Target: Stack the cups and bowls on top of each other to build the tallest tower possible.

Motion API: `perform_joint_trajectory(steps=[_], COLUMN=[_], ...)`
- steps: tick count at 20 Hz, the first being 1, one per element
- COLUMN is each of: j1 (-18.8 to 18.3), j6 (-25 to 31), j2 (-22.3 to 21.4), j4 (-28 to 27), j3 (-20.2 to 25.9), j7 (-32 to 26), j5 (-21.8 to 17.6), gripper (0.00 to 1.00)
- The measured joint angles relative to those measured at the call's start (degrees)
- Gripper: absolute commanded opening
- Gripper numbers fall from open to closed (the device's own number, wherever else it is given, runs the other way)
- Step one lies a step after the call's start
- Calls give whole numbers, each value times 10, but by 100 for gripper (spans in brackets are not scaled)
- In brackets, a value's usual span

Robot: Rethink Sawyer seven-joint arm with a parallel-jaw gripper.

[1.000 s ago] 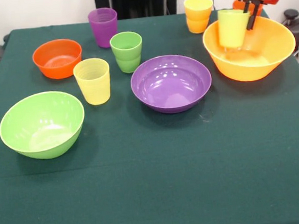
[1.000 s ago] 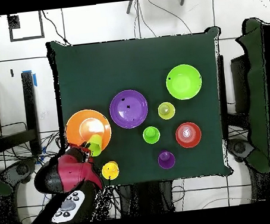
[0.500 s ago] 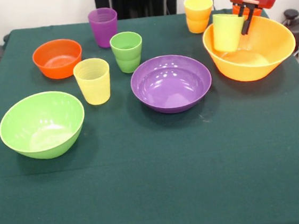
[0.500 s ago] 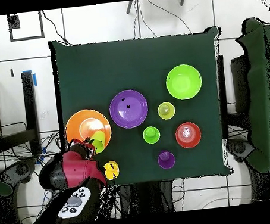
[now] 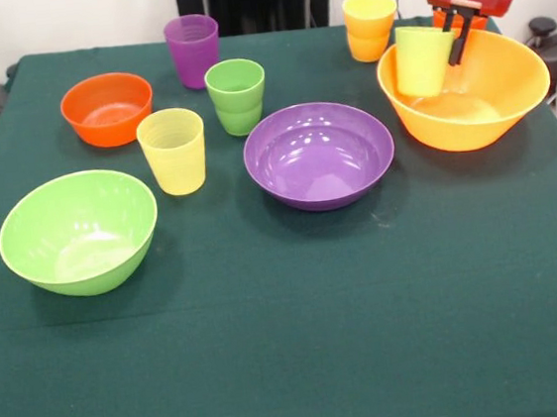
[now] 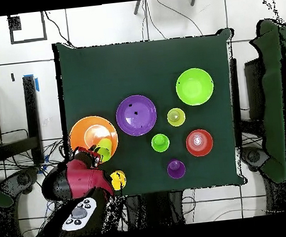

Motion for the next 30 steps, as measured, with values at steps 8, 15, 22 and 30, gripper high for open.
perform_joint_trajectory(steps=[8, 15, 22, 30], j1=[0, 0, 0, 0], j6=[-1, -13, -27, -35], j2=[2, 19, 33, 42], j4=[-1, -7, -19, -28], j3=[0, 0, 0, 0], j7=[0, 0, 0, 0], j5=[0, 0, 1, 3], gripper=[0, 0, 0, 100])
